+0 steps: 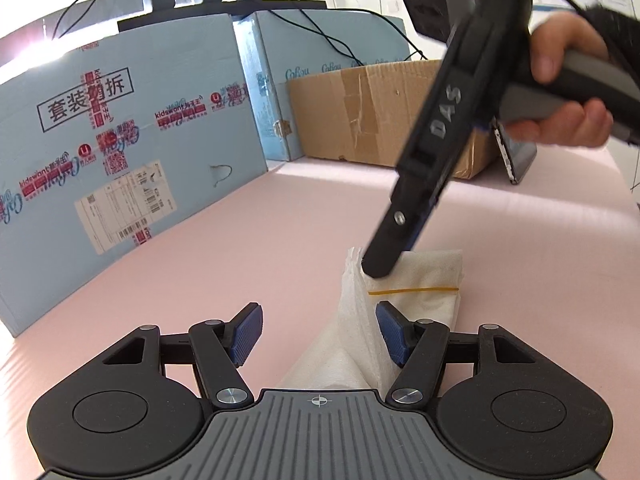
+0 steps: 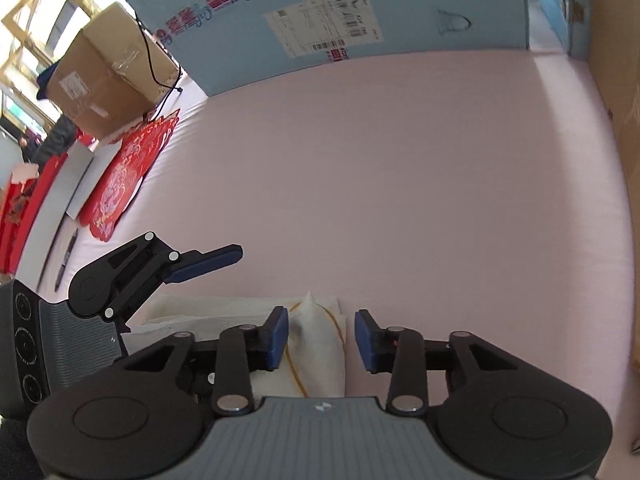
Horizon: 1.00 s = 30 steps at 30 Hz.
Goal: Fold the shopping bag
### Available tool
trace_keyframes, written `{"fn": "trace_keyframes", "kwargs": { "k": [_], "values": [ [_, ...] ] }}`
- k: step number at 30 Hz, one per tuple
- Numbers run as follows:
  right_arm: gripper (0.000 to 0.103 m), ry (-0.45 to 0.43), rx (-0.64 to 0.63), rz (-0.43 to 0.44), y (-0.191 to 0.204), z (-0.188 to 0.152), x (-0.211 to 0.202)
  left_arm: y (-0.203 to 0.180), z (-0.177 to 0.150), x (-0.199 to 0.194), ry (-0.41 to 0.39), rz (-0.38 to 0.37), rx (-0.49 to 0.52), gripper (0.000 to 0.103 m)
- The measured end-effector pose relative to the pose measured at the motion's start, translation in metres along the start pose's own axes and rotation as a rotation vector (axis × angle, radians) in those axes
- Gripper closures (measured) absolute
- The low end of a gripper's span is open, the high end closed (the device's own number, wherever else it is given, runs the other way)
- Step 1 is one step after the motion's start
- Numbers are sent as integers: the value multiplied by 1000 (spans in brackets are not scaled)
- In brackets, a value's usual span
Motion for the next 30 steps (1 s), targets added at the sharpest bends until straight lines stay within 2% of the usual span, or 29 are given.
{"fn": "trace_keyframes", "kwargs": {
  "k": [3,8,10,14,16,17,18,21,22,25,29,30],
  "values": [
    [84,-75,69,77,-13,-19,-2,-2,1,-4,2,19,12,39],
    [89,-188,252,231,-30,-77,-11,-5,3,-9,9,58,30,39],
    [89,-260,293,243,-33,-94,-12,-11,9,-17,-1,119,22,39],
    [89,-313,321,261,-39,-102,-12,-51,21,-59,-117,379,38,38],
    [89,-324,331,274,-41,-104,-12,-76,24,-79,-187,422,25,38],
    [89,-329,339,283,-42,-105,-11,-82,25,-84,-202,414,5,38],
    [88,-339,347,292,-44,-107,-11,-84,24,-78,-169,384,-15,39],
    [88,-357,353,322,-49,-112,-8,-90,21,-60,-67,293,-75,73],
    [88,-360,356,333,-50,-113,-8,-92,21,-54,-34,265,-95,77],
    [89,-363,340,358,-52,-114,-7,-86,20,-37,25,227,-181,80],
    [92,-353,317,359,-55,-112,-9,-85,26,-27,80,226,-217,80],
    [90,-345,311,362,-56,-111,-9,-85,26,-27,84,229,-232,80]
  ]
}}
Point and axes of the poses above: each gripper's, at about its wrist camera, not at the fingertips, and x roughly the way its jaws point, y to its left, z to its top, the point moved 1 cm from there along x, roughly the way its jaws point, and after that the axes turned 2 degrees about z, right-handed, at the moved point
